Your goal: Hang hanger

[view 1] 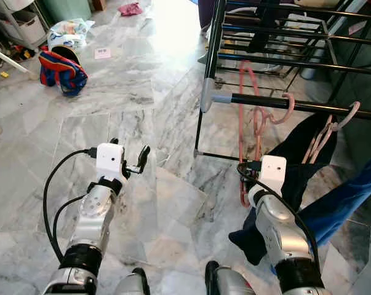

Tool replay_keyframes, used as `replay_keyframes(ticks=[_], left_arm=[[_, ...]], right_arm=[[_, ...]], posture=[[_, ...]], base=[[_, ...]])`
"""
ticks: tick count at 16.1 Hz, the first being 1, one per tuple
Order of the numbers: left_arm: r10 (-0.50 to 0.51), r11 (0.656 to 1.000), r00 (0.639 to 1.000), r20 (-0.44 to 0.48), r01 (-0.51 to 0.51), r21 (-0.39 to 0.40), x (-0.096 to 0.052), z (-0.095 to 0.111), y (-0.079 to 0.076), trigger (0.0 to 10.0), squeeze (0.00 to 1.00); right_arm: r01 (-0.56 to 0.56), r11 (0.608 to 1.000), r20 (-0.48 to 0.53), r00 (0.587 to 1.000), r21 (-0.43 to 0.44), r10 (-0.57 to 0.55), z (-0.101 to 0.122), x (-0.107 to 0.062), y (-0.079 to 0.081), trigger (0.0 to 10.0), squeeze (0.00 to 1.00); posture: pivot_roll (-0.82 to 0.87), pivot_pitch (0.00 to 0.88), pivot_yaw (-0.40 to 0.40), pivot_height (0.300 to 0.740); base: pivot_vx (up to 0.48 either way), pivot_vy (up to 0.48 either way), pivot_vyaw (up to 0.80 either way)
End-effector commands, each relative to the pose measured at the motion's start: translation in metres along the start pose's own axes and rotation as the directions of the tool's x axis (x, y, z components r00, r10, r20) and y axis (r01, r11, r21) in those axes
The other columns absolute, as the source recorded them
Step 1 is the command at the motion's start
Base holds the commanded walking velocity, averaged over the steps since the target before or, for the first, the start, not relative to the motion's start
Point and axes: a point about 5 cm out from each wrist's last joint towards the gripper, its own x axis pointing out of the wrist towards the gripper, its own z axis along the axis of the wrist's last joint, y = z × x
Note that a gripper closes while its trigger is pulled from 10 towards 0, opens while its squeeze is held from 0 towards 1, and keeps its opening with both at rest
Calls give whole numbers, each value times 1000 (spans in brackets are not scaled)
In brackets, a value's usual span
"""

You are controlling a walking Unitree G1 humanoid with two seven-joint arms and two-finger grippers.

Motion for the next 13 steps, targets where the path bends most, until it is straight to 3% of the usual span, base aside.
replay_keyframes(ticks=[1, 13], left_arm=[[4, 1000, 1000, -3, -4, 18, -4, -2, 0, 10000, 0], [6, 997, 1000, 27, -8, 80, -8, 6, -8, 10000, 0]], right_arm=[[5, 1000, 16, 1000, -22, -4, -1, -4, 0, 10000, 1000], [7, 989, 142, 990, -149, 15, 7, -33, 1, 10000, 1000]], posture=[[-64, 241, 7, 740], [-74, 258, 24, 740]], base=[[0, 0, 0], [0, 0, 0]])
